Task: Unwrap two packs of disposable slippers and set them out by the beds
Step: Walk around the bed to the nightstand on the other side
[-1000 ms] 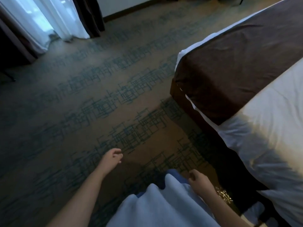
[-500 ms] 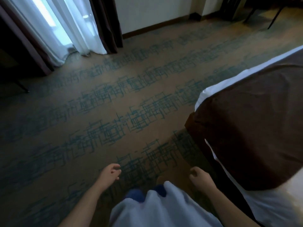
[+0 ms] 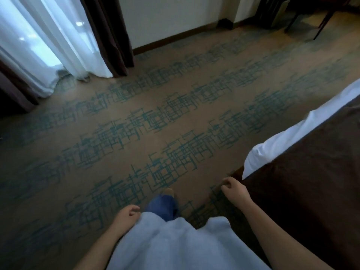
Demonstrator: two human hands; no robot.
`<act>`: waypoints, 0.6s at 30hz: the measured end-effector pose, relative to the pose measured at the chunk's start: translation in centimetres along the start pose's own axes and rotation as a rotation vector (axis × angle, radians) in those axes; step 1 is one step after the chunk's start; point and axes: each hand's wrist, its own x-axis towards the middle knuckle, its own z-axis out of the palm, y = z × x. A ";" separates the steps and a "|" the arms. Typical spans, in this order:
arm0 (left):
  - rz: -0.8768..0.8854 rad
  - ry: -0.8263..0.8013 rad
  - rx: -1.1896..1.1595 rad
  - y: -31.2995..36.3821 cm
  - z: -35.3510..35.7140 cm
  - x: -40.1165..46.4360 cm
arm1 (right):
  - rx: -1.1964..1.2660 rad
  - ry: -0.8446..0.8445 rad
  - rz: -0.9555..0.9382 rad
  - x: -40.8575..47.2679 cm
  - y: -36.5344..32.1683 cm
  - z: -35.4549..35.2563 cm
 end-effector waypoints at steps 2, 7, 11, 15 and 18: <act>0.026 -0.025 0.047 3.5 -3.2 3.5 | 0.032 0.041 0.052 1.5 -2.0 -0.1; 0.173 -0.038 0.139 15.2 -8.1 10.2 | 0.063 0.061 0.189 4.3 -4.7 -0.7; 0.293 -0.098 0.175 23.7 -9.2 15.1 | 0.155 0.065 0.342 6.5 -4.4 -1.2; 0.321 -0.114 0.251 30.2 -9.4 20.0 | 0.177 0.011 0.416 11.9 -5.0 -3.6; 0.290 -0.153 0.277 34.9 -9.1 23.2 | 0.141 -0.028 0.364 18.0 -7.1 -7.4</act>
